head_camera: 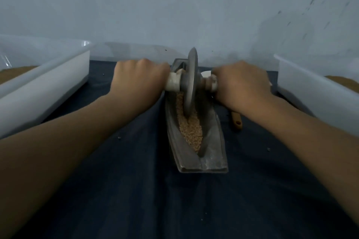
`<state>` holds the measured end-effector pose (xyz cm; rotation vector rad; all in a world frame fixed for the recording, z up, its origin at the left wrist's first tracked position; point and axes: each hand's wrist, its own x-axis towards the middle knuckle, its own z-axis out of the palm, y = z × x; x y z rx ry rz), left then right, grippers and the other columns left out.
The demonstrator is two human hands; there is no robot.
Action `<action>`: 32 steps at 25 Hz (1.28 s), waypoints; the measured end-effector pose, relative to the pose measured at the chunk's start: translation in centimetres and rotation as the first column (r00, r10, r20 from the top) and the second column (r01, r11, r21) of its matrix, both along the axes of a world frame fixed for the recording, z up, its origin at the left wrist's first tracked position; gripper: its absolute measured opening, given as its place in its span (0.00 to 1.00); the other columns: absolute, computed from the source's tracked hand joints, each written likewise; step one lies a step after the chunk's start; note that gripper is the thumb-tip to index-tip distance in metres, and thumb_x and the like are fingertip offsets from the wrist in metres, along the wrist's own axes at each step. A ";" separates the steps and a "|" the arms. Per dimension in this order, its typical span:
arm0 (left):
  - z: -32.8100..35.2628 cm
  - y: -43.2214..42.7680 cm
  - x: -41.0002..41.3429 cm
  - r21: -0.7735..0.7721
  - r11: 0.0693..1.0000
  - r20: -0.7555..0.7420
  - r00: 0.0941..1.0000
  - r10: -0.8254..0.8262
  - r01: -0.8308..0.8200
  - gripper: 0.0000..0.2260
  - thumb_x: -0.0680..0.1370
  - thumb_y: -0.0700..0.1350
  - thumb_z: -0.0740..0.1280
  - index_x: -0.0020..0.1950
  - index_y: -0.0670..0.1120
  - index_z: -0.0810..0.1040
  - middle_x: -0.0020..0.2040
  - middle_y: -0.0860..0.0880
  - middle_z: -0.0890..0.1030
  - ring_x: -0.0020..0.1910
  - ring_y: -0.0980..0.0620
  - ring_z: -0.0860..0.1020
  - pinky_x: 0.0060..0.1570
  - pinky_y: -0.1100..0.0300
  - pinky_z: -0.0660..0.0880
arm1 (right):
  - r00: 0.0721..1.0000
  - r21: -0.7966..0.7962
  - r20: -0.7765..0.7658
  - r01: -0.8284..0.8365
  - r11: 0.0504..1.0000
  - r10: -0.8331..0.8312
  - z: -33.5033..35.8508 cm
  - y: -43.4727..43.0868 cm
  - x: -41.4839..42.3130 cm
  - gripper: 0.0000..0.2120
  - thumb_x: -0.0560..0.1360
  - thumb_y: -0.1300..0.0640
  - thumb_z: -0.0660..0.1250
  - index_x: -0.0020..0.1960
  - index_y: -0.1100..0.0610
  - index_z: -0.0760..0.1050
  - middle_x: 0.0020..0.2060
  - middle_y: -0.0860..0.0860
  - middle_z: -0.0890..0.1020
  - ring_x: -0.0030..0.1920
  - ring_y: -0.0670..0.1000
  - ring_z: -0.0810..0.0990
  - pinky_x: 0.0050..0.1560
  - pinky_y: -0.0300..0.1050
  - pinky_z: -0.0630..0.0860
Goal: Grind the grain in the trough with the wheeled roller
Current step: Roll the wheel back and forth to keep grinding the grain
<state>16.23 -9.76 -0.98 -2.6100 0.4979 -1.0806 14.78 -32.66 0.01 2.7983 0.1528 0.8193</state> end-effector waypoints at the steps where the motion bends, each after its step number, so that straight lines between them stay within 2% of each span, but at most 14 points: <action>1: 0.2 -0.6 1.6 -0.027 0.999 0.004 1.000 0.020 -0.020 0.11 0.71 0.39 0.69 0.39 0.47 0.67 0.30 0.46 0.73 0.28 0.42 0.75 0.28 0.61 0.52 | 1.000 0.024 -0.014 0.025 0.999 -0.025 0.3 0.4 1.7 0.05 0.73 0.54 0.68 0.40 0.48 0.74 0.33 0.49 0.73 0.31 0.52 0.70 0.29 0.40 0.59; 4: 1.3 -1.9 3.4 -0.024 0.997 -0.047 0.997 0.066 -0.067 0.05 0.75 0.38 0.66 0.44 0.46 0.72 0.33 0.46 0.71 0.34 0.42 0.77 0.30 0.56 0.62 | 0.997 0.095 -0.067 0.046 0.994 -0.040 0.9 0.8 3.7 0.03 0.75 0.57 0.65 0.45 0.50 0.76 0.39 0.52 0.77 0.37 0.55 0.73 0.32 0.43 0.63; 7: 1.1 -1.2 1.0 0.009 1.000 -0.008 1.000 0.028 -0.028 0.05 0.75 0.40 0.67 0.44 0.47 0.72 0.34 0.47 0.75 0.33 0.42 0.77 0.28 0.58 0.58 | 0.995 0.130 -0.096 0.024 0.991 -0.012 0.2 0.3 0.9 0.04 0.74 0.53 0.66 0.41 0.49 0.73 0.35 0.49 0.75 0.36 0.55 0.74 0.32 0.44 0.65; 10: 0.5 0.4 -3.4 0.060 0.996 0.063 0.995 -0.075 0.071 0.15 0.68 0.39 0.70 0.38 0.48 0.63 0.27 0.49 0.69 0.23 0.48 0.64 0.28 0.63 0.50 | 0.997 0.021 0.032 -0.070 0.997 0.069 -0.5 -0.7 -4.4 0.14 0.67 0.50 0.69 0.33 0.48 0.63 0.26 0.46 0.66 0.25 0.48 0.64 0.27 0.38 0.56; 12: 0.7 1.4 -4.9 0.066 0.990 0.094 0.987 -0.133 0.127 0.19 0.63 0.39 0.70 0.38 0.48 0.59 0.26 0.51 0.64 0.24 0.50 0.57 0.30 0.65 0.49 | 0.987 -0.013 0.102 -0.122 0.992 0.123 -0.2 -1.2 -6.6 0.16 0.61 0.48 0.69 0.31 0.47 0.60 0.24 0.43 0.60 0.23 0.44 0.55 0.29 0.33 0.51; 13: 0.6 1.5 -4.8 0.060 0.989 0.078 0.987 -0.139 0.134 0.19 0.63 0.39 0.71 0.37 0.48 0.59 0.25 0.50 0.63 0.24 0.50 0.56 0.31 0.65 0.49 | 0.991 -0.010 0.072 -0.112 0.994 0.112 -0.2 -1.3 -6.4 0.17 0.61 0.48 0.70 0.31 0.47 0.60 0.24 0.43 0.60 0.23 0.44 0.55 0.29 0.33 0.51; 15: 0.3 0.8 -3.3 0.034 0.997 0.025 0.997 -0.074 0.073 0.17 0.64 0.39 0.71 0.36 0.48 0.61 0.25 0.49 0.65 0.23 0.50 0.59 0.31 0.64 0.50 | 1.000 -0.019 -0.006 -0.020 1.000 0.020 -0.3 -0.7 -4.5 0.16 0.65 0.49 0.71 0.31 0.47 0.62 0.25 0.45 0.66 0.25 0.47 0.62 0.28 0.36 0.54; 18: 0.2 -0.8 1.2 -0.013 1.000 -0.002 1.000 0.025 -0.025 0.09 0.71 0.38 0.69 0.39 0.46 0.69 0.29 0.47 0.69 0.27 0.43 0.72 0.29 0.61 0.54 | 0.998 0.060 -0.042 0.046 0.997 -0.043 0.3 0.6 0.6 0.04 0.74 0.52 0.68 0.41 0.48 0.75 0.33 0.50 0.73 0.32 0.53 0.70 0.30 0.41 0.61; 20: 0.9 -1.7 3.1 -0.025 0.999 -0.016 0.999 0.032 -0.033 0.08 0.74 0.37 0.65 0.41 0.46 0.68 0.30 0.48 0.66 0.30 0.44 0.70 0.30 0.58 0.57 | 0.996 0.103 -0.067 0.061 0.993 -0.054 0.7 1.2 2.3 0.03 0.77 0.55 0.65 0.46 0.51 0.77 0.39 0.52 0.77 0.37 0.56 0.74 0.34 0.43 0.67; 22: 1.0 -1.7 2.3 -0.017 1.000 -0.020 1.000 0.022 -0.022 0.08 0.75 0.38 0.65 0.41 0.47 0.67 0.30 0.49 0.64 0.30 0.45 0.68 0.30 0.58 0.58 | 0.993 0.103 -0.108 0.052 0.993 -0.040 0.8 1.1 1.6 0.02 0.76 0.54 0.66 0.46 0.51 0.76 0.39 0.52 0.77 0.39 0.56 0.76 0.35 0.44 0.67; 25: 0.3 0.0 -2.1 0.026 0.999 0.015 0.999 -0.041 0.040 0.13 0.71 0.41 0.70 0.39 0.48 0.64 0.28 0.49 0.65 0.25 0.46 0.65 0.28 0.61 0.52 | 0.995 0.019 -0.088 -0.042 0.999 0.044 0.6 -0.4 -2.5 0.11 0.70 0.51 0.69 0.36 0.50 0.68 0.30 0.47 0.72 0.31 0.52 0.72 0.29 0.41 0.59; 27: 0.3 1.4 -4.6 0.034 0.996 0.009 0.997 -0.077 0.077 0.17 0.65 0.43 0.73 0.37 0.48 0.63 0.26 0.49 0.66 0.23 0.49 0.59 0.28 0.64 0.49 | 0.989 -0.059 0.032 -0.145 0.988 0.147 0.7 -0.9 -5.7 0.14 0.60 0.50 0.69 0.30 0.49 0.62 0.23 0.44 0.64 0.23 0.46 0.62 0.27 0.35 0.54; 29: 0.2 2.0 -5.3 0.027 0.997 0.000 0.997 -0.073 0.073 0.18 0.63 0.43 0.74 0.36 0.48 0.62 0.25 0.50 0.64 0.23 0.50 0.57 0.29 0.64 0.49 | 0.979 -0.074 0.089 -0.176 0.982 0.183 0.8 -0.9 -6.3 0.14 0.52 0.50 0.67 0.28 0.48 0.61 0.21 0.42 0.58 0.21 0.41 0.53 0.30 0.30 0.52; 32: -0.1 0.6 -2.9 -0.005 1.000 -0.039 0.999 0.019 -0.019 0.15 0.66 0.41 0.72 0.36 0.48 0.64 0.26 0.50 0.61 0.23 0.49 0.59 0.28 0.63 0.51 | 0.999 -0.076 0.010 -0.039 0.996 0.040 0.5 -0.1 -2.5 0.15 0.62 0.52 0.72 0.30 0.49 0.64 0.24 0.45 0.64 0.23 0.46 0.59 0.28 0.34 0.55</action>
